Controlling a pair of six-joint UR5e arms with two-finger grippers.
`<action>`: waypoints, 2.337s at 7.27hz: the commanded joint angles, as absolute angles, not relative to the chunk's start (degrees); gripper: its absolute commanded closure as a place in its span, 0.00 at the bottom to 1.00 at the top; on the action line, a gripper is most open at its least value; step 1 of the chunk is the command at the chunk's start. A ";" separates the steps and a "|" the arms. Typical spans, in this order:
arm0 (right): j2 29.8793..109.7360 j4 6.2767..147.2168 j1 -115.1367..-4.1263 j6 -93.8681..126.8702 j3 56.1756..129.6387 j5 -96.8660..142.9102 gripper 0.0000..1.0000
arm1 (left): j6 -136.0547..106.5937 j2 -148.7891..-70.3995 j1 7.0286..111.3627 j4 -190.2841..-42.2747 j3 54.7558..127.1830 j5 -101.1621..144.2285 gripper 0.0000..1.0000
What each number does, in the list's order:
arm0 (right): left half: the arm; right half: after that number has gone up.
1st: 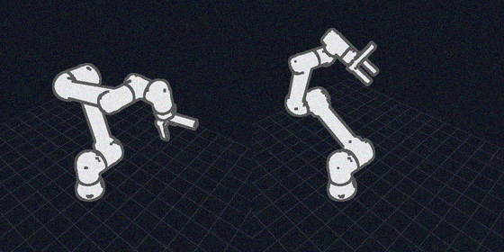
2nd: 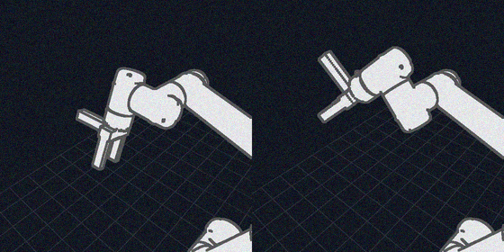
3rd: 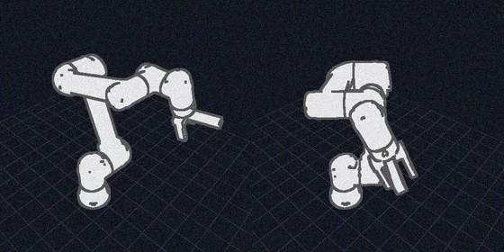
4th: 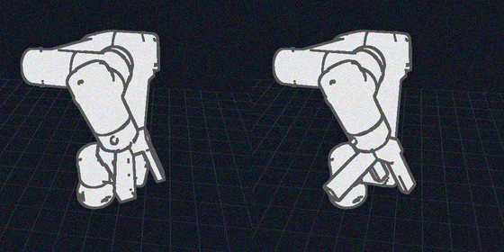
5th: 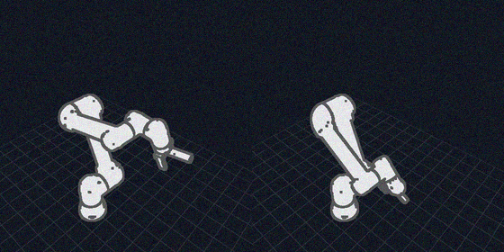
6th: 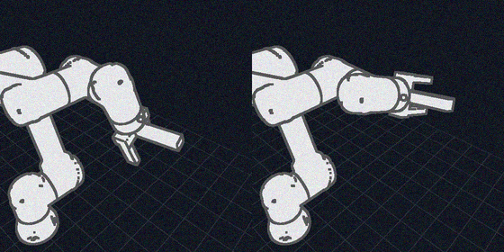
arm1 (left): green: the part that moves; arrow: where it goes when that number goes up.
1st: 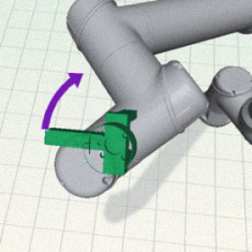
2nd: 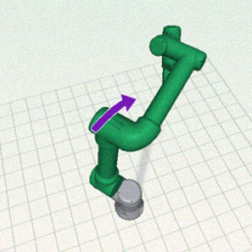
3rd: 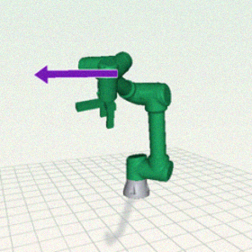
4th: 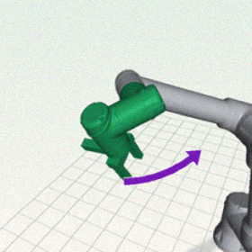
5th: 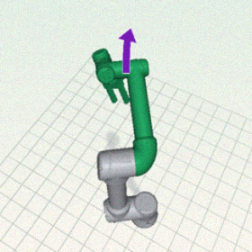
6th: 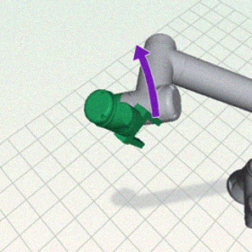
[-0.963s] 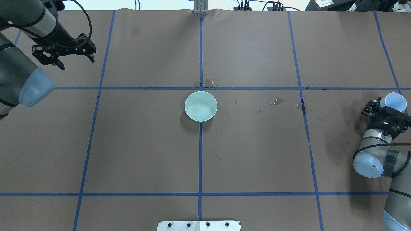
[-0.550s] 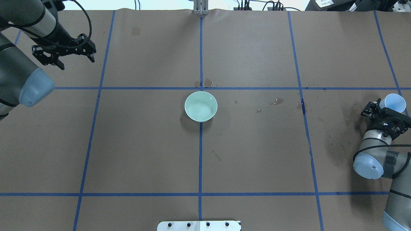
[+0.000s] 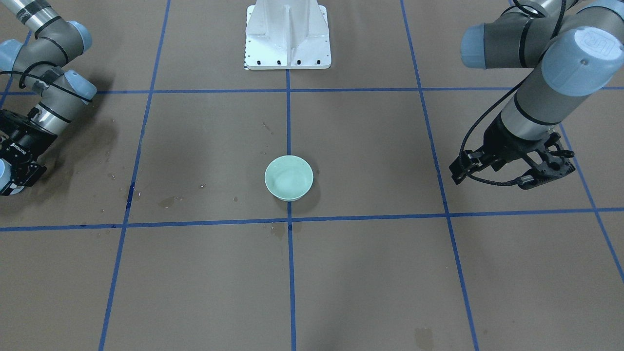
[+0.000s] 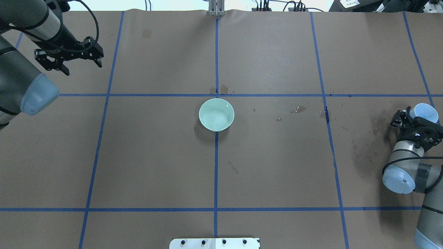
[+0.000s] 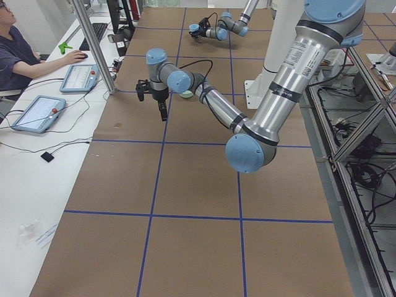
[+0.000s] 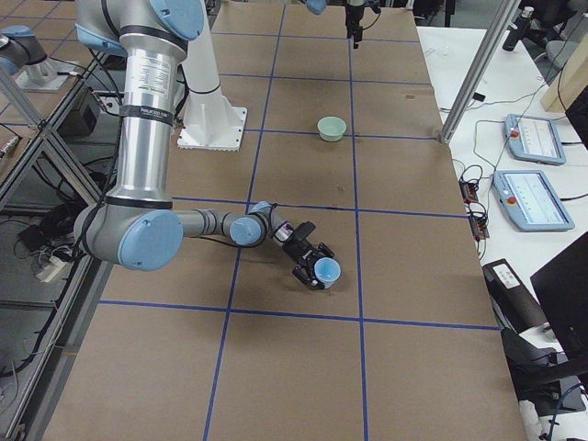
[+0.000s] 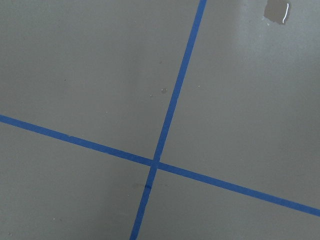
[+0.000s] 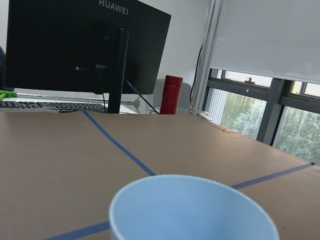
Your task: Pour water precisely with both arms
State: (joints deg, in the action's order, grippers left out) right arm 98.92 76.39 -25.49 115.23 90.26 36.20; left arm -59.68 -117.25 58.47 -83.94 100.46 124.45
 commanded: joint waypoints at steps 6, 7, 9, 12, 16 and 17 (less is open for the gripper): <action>100.10 76.46 -24.70 115.49 93.49 35.86 0.01 | -59.76 -117.25 58.62 -83.94 100.63 124.54 0.00; 101.50 76.46 -24.09 115.49 95.08 36.12 0.01 | -59.77 -117.25 58.62 -83.94 100.98 124.54 0.00; 102.13 76.46 -23.38 115.58 95.89 36.12 0.01 | -59.77 -117.25 58.62 -83.94 100.99 124.54 0.00; 105.28 76.55 -22.07 115.58 100.45 36.12 0.01 | -59.85 -117.16 58.62 -83.85 100.99 124.54 0.00; 110.98 76.64 -21.88 115.49 106.32 35.95 0.01 | -60.47 -117.25 58.62 -83.85 101.51 124.54 0.00; 112.40 79.77 -21.97 114.88 111.05 36.03 0.01 | -60.47 -117.25 58.62 -83.93 101.95 124.54 0.00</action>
State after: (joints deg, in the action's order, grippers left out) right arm 110.41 77.36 -21.91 115.38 106.35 36.01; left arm -60.45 -117.24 58.62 -83.87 101.50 124.54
